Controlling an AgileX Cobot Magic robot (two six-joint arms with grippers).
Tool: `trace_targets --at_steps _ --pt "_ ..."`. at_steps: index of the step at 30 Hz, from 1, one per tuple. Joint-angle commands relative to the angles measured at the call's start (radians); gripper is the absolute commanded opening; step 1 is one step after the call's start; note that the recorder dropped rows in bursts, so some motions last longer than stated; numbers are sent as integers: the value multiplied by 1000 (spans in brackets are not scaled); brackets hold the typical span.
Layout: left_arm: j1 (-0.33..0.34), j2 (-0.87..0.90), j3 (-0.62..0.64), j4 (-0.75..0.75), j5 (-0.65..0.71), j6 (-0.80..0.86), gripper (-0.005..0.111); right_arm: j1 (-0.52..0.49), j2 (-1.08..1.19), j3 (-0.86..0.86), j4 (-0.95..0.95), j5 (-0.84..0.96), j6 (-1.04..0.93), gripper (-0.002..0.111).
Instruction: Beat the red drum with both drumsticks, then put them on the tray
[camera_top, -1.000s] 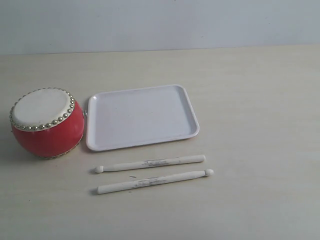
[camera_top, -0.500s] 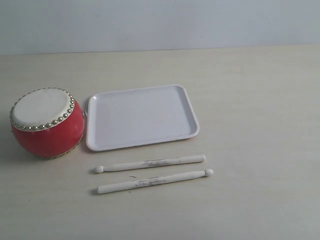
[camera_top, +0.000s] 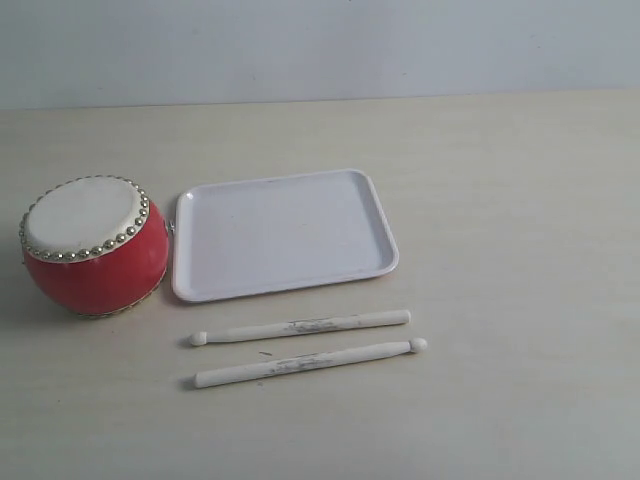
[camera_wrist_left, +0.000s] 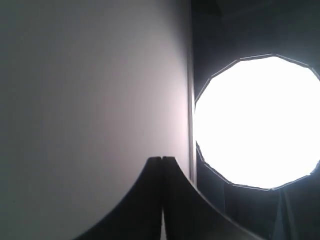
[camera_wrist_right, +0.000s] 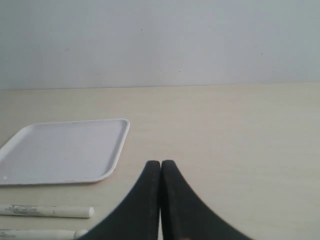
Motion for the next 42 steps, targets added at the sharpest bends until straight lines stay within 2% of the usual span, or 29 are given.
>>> trace_targets --at_steps 1,6,10,14,15,19,22,27,30,33,38,42 --pt "-135 87 -55 -3 95 66 0 -6 -4 5 -2 -5 1 0" --pt "-353 190 -128 -36 316 282 0 -6 -4 5 -2 -5 1 0" --pt "-542 276 -211 -132 554 592 0 -6 -4 5 -2 -5 1 0" --pt "-655 365 -302 -234 742 794 0 -6 -4 5 -2 -5 1 0" --pt "-681 413 -347 -264 826 860 0 -6 -4 5 -2 -5 1 0" --pt "-686 535 -435 -282 1030 876 0 -6 -4 5 -2 -5 1 0" --pt "-686 577 -439 -220 1088 880 0 -6 -4 5 -2 -5 1 0" --pt "-690 596 -439 -182 1350 900 0 -6 -4 5 -2 -5 1 0" --pt "-690 596 -439 -186 1409 900 0 -6 -4 5 -2 -5 1 0" --pt "-729 608 -439 -188 1483 944 0 -6 -4 5 -2 -5 1 0" --pt "-837 673 -439 -188 1538 1020 0 -6 -4 5 -2 -5 1 0" --pt "-860 750 -439 -246 1535 1023 0 -6 -4 5 -2 -5 1 0"
